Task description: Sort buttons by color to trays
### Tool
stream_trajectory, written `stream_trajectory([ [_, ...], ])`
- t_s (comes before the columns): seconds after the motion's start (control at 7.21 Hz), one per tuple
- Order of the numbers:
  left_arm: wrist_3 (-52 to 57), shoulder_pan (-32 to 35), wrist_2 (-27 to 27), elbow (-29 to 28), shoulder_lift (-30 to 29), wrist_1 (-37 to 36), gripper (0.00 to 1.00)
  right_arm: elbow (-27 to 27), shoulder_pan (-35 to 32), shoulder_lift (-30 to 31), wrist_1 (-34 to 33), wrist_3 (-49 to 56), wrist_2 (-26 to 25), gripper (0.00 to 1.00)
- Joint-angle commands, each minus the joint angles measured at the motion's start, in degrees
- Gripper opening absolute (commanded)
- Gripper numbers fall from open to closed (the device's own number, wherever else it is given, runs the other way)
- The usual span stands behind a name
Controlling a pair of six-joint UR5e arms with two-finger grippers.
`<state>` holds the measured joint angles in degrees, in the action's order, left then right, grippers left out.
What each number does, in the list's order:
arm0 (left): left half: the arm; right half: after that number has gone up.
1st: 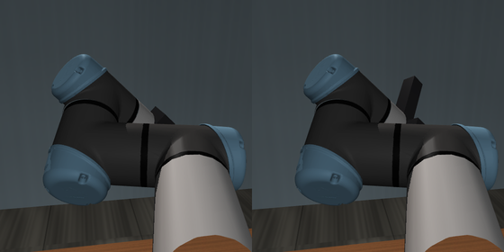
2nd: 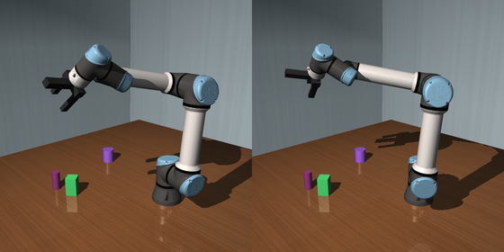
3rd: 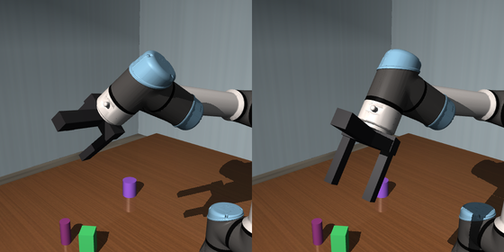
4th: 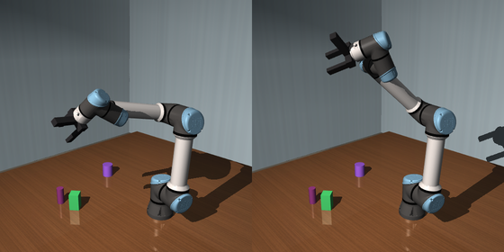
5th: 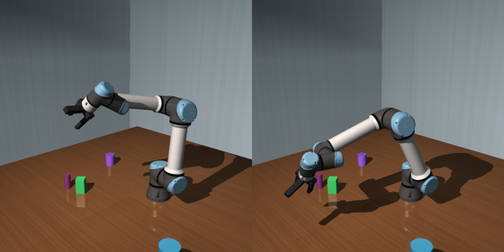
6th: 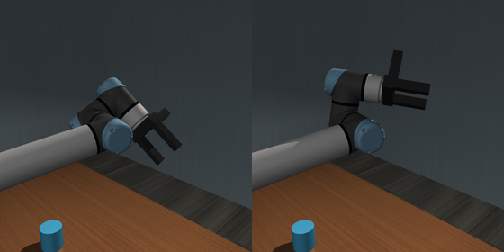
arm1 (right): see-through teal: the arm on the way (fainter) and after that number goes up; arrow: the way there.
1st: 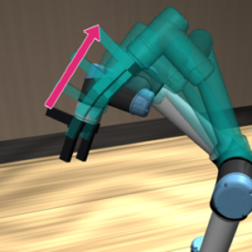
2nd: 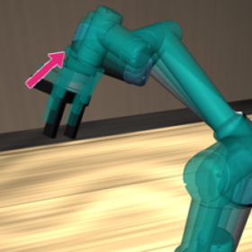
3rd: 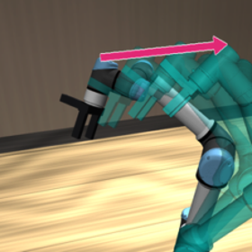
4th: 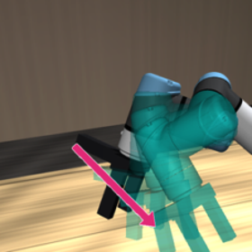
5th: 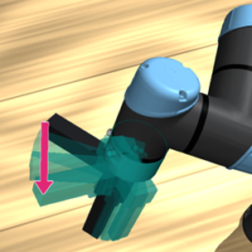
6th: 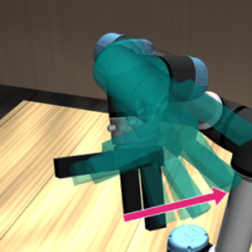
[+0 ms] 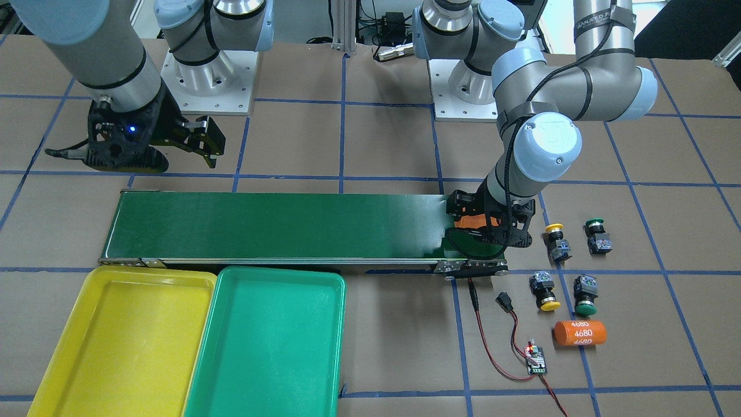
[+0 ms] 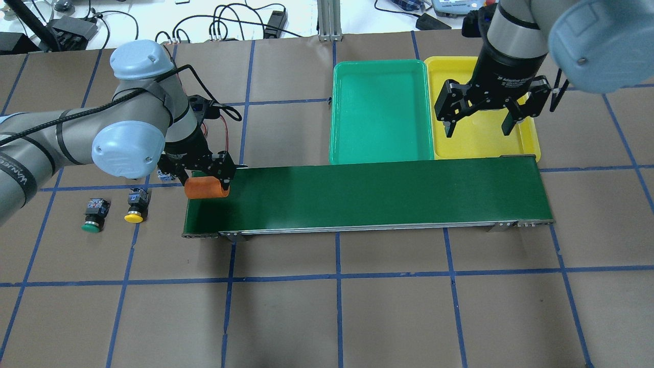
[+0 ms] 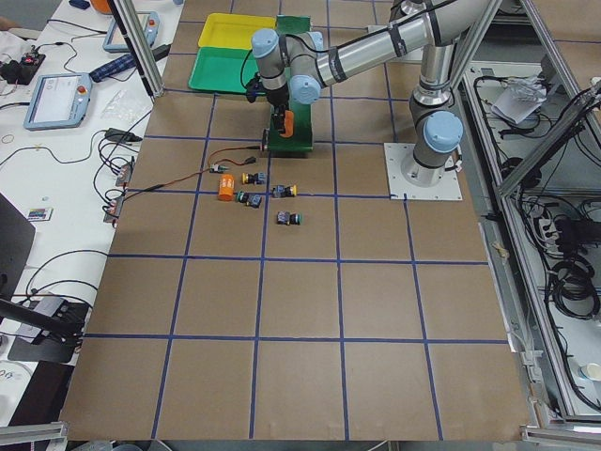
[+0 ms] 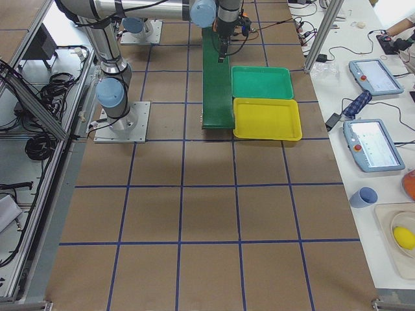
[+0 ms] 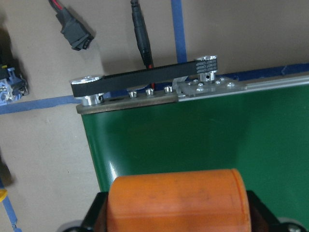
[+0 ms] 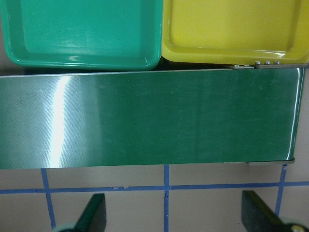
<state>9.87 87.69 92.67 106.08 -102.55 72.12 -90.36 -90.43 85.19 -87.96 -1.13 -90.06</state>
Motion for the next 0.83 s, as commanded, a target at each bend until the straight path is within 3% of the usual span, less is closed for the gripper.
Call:
stream_trajectory([
  [0.0,0.06,0.03,1.46,0.27,-0.46,0.82,0.30,-0.34,-0.19,-3.70,-1.42,1.91,0.15,1.00],
  [0.14,-0.81,0.38,0.85,0.10,-0.72,0.74,0.43,-0.34,-0.19,-4.76,-1.51,7.92,0.06,1.00],
  [0.28,-0.91,0.38,0.94,0.27,-0.99,0.91,0.66,-0.52,-0.19,-4.94,-1.51,12.60,0.06,1.00],
  [0.42,-0.91,0.55,0.85,0.62,-1.25,1.00,1.00,-1.04,-0.10,-5.03,-1.51,17.78,0.06,1.00],
  [0.69,-0.91,0.82,0.76,0.89,-0.64,1.17,1.00,-4.36,0.86,-4.42,-6.92,32.69,-0.12,1.00],
])
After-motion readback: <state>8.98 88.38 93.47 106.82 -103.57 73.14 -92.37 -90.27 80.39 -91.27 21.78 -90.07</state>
